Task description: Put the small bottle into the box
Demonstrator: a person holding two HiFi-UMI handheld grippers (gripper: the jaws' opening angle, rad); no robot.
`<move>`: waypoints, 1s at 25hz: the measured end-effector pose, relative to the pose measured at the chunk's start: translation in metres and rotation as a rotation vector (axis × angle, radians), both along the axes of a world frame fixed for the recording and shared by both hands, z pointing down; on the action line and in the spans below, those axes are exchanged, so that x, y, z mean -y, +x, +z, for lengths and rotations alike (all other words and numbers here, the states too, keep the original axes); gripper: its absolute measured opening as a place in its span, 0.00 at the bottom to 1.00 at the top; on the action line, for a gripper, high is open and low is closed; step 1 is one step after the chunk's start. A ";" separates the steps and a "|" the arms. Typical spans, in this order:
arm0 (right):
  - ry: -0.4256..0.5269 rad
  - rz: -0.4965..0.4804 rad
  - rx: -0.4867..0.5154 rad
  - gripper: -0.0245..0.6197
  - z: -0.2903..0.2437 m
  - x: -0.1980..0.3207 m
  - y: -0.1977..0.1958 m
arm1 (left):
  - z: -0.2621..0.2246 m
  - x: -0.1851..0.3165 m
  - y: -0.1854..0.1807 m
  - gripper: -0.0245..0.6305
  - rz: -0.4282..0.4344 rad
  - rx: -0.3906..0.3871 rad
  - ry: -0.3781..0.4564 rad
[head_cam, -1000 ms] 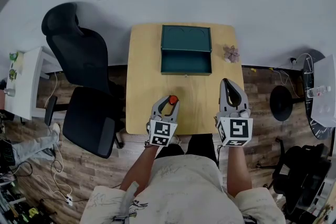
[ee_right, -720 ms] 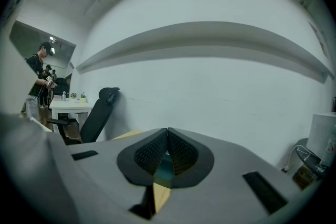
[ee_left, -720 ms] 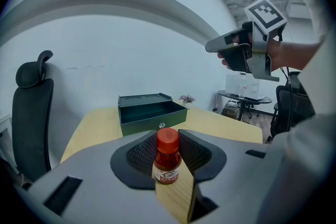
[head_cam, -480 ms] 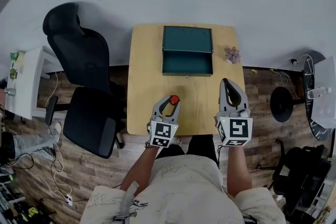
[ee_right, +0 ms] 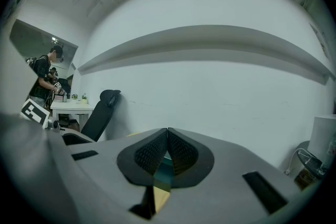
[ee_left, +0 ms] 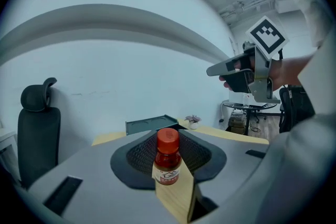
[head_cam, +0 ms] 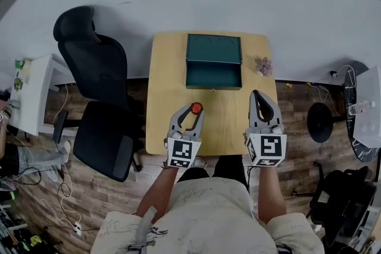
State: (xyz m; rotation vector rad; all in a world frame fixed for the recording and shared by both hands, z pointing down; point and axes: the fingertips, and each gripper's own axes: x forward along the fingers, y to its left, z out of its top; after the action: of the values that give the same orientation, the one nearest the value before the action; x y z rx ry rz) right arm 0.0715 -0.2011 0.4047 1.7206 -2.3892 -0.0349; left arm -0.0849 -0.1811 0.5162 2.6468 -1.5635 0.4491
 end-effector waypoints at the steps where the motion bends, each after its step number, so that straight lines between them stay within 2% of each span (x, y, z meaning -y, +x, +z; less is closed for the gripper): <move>1: 0.002 0.000 0.000 0.06 -0.001 0.000 0.000 | -0.008 0.001 -0.002 0.23 -0.003 -0.004 0.018; 8: 0.025 -0.003 0.009 0.06 -0.009 -0.006 0.000 | -0.069 0.002 -0.013 0.23 -0.024 -0.013 0.166; 12: 0.034 -0.002 0.012 0.06 -0.012 -0.011 -0.001 | -0.098 0.003 -0.025 0.23 -0.063 -0.035 0.241; 15: 0.039 0.001 0.018 0.06 -0.014 -0.013 -0.002 | -0.113 0.003 -0.036 0.23 -0.099 -0.059 0.261; 18: 0.047 -0.002 0.023 0.06 -0.017 -0.015 -0.004 | -0.124 0.002 -0.046 0.23 -0.118 -0.051 0.285; 25: 0.052 -0.007 0.028 0.06 -0.018 -0.020 -0.008 | -0.133 -0.003 -0.052 0.23 -0.118 -0.042 0.309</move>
State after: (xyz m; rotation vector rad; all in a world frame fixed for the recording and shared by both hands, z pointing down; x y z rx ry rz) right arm 0.0632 -0.1809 0.3871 1.7467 -2.4350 -0.0751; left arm -0.1372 -0.1783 0.3833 2.7310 -1.9017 0.1541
